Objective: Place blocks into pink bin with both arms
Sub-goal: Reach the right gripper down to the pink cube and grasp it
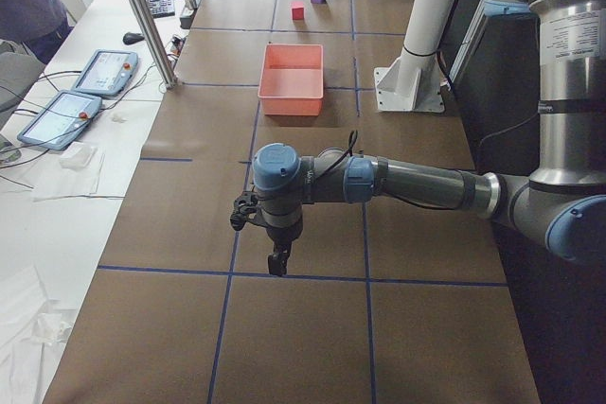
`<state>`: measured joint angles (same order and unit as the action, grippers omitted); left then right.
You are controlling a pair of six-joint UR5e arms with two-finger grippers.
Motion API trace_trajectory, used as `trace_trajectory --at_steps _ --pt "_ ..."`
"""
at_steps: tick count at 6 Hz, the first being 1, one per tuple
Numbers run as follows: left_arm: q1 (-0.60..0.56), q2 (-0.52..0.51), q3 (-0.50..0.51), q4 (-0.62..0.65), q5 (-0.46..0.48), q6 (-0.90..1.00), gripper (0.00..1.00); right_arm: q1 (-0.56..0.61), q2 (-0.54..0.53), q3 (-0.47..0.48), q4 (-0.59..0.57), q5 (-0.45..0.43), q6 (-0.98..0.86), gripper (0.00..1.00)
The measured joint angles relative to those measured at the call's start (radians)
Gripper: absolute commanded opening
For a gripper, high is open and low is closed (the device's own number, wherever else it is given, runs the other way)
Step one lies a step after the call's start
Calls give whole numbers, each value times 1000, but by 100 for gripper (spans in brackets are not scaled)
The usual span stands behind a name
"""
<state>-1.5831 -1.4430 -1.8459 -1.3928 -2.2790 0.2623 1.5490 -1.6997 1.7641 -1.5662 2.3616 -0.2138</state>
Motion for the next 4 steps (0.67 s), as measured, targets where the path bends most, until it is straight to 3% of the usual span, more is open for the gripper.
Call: trace_trajectory --at_steps 2,4 --pt "2 0 -4 -1 0 1 100 -37 20 1 4 3 24 100" --pt "3 -1 -6 -3 -2 1 100 -159 82 -2 117 1 260 100"
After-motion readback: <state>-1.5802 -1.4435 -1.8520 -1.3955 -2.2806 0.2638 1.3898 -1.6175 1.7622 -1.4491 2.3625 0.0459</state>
